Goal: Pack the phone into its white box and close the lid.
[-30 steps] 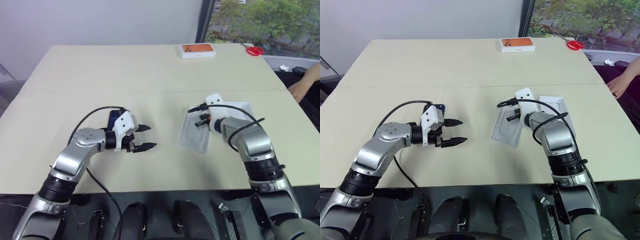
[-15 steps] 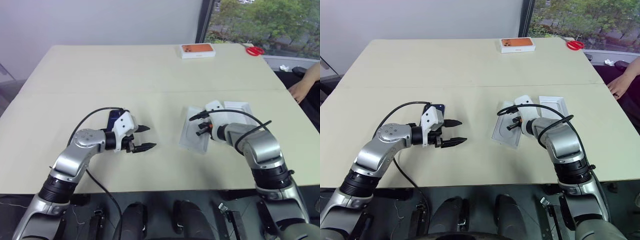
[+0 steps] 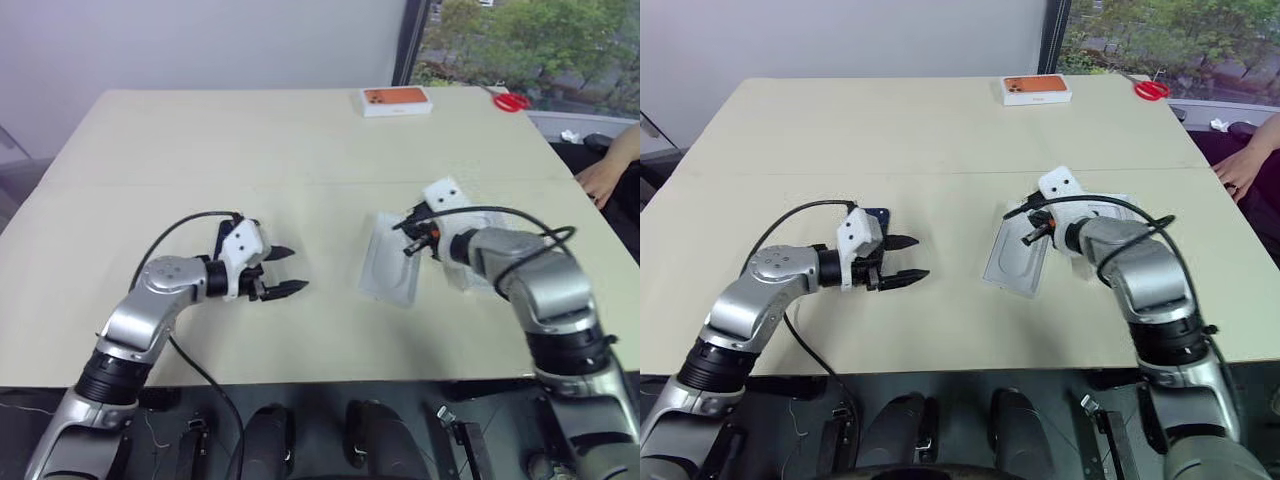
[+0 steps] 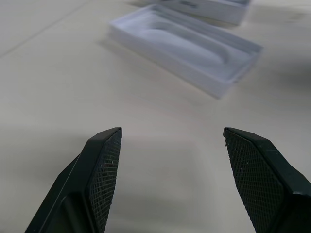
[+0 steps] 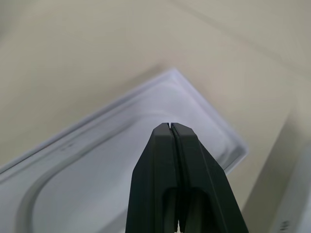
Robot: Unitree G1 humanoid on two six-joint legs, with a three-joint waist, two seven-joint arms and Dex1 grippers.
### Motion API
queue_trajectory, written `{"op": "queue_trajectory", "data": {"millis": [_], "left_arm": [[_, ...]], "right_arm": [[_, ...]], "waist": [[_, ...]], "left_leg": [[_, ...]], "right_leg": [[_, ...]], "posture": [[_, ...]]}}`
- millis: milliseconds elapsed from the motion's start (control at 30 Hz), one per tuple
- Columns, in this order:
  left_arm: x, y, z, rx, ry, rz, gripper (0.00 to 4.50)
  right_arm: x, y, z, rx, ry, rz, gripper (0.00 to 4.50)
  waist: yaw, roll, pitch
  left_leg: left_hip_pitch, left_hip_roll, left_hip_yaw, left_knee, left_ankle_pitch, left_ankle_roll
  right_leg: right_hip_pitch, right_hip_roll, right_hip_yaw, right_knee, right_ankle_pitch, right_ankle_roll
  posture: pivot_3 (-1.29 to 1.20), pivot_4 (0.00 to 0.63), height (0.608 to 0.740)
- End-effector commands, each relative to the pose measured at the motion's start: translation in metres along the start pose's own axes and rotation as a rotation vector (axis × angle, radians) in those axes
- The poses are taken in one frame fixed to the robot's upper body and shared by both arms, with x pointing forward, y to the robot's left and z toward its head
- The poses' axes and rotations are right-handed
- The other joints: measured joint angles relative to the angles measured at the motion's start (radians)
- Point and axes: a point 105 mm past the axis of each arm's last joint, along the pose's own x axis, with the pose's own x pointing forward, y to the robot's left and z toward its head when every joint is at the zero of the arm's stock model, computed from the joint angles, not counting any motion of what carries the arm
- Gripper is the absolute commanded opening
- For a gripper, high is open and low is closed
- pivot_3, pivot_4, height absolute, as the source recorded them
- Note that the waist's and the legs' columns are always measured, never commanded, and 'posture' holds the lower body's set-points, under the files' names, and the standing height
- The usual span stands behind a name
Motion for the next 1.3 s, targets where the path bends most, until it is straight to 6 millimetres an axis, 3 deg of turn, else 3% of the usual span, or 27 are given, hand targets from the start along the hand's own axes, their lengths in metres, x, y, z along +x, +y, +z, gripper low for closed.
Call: {"op": "queue_trajectory", "data": {"millis": [33, 167, 333, 433, 533, 700, 867, 1000, 1300], "left_arm": [[-0.009, 0.009, 0.006, 0.007, -0.013, 0.044, 3.53], [-0.016, 0.017, 0.003, -0.028, 0.001, 0.085, 3.53], [-0.02, 0.022, 0.002, -0.074, 0.009, 0.115, 3.53], [-0.03, 0.038, 0.002, -0.169, -0.009, 0.205, 3.53], [-0.057, 0.072, -0.004, -0.352, -0.028, 0.422, 4.35], [-0.091, 0.095, -0.018, -0.525, 0.039, 0.645, 4.43], [-0.105, 0.087, -0.046, -0.749, 0.216, 0.681, 4.43], [-0.099, 0.074, -0.056, -0.864, 0.301, 0.637, 4.43], [-0.07, 0.047, -0.051, -0.976, 0.285, 0.453, 4.43]], "right_arm": [[-0.015, 0.001, 0.003, -0.058, -0.049, 0.031, 0.03], [-0.024, -0.005, -0.008, -0.082, -0.026, 0.013, 0.03], [-0.028, -0.008, -0.005, -0.098, -0.05, 0.002, 0.03], [-0.028, 0.016, 0.011, -0.168, -0.132, 0.1, 0.03], [-0.017, 0.042, 0.027, -0.168, -0.191, 0.168, 0.0], [0.013, 0.071, 0.043, -0.111, -0.203, 0.195, 0.0], [0.041, 0.106, 0.053, -0.087, -0.192, 0.258, 0.0], [0.062, 0.136, 0.05, -0.123, -0.146, 0.321, 0.0], [0.089, 0.179, 0.044, -0.155, -0.083, 0.446, 0.0]], "waist": [[0.0, 0.0, 0.0], [-0.001, 0.0, 0.0], [-0.004, 0.0, 0.0], [-0.005, 0.0, 0.0], [-0.011, -0.001, 0.0], [-0.022, -0.001, 0.0], [-0.023, -0.002, 0.0], [-0.023, -0.003, -0.001], [-0.02, -0.002, -0.002]], "left_leg": [[0.0, 0.0, 0.0, 0.0, 0.0, 0.0], [0.0, 0.0, 0.001, 0.0, 0.0, 0.0], [0.001, 0.001, 0.001, 0.0, 0.0, 0.0], [0.001, 0.001, 0.0, 0.0, 0.0, 0.0], [0.001, 0.002, 0.0, 0.0, 0.0, 0.0], [0.001, 0.002, 0.0, 0.0, 0.0, 0.0], [0.001, 0.001, -0.001, 0.0, 0.001, -0.001], [0.002, 0.0, -0.001, 0.0, 0.001, -0.002], [0.004, 0.0, 0.0, 0.0, 0.002, -0.003]], "right_leg": [[0.0, 0.0, 0.0, 0.0, 0.0, 0.0], [0.0, 0.0, 0.0, 0.0, 0.0, 0.0], [0.0, 0.001, 0.001, 0.0, 0.0, 0.0], [0.0, 0.001, 0.001, 0.0, 0.0, 0.0], [0.0, 0.002, 0.001, 0.001, 0.0, 0.0], [0.0, 0.002, 0.0, 0.002, 0.0, 0.0], [-0.001, 0.002, 0.0, 0.003, 0.0, 0.0], [0.0, 0.0, 0.0, 0.003, 0.0, 0.0], [0.001, -0.001, 0.0, 0.003, 0.0, 0.0]], "posture": [[0.0, 0.15, 0.74], [0.0, 0.15, 0.74], [0.0, 0.15, 0.74], [0.0, 0.15, 0.74], [0.0, 0.15, 0.74], [0.0, 0.15, 0.74], [0.0, 0.15, 0.74], [0.0, 0.15, 0.74], [0.0, 0.15, 0.74]]}}
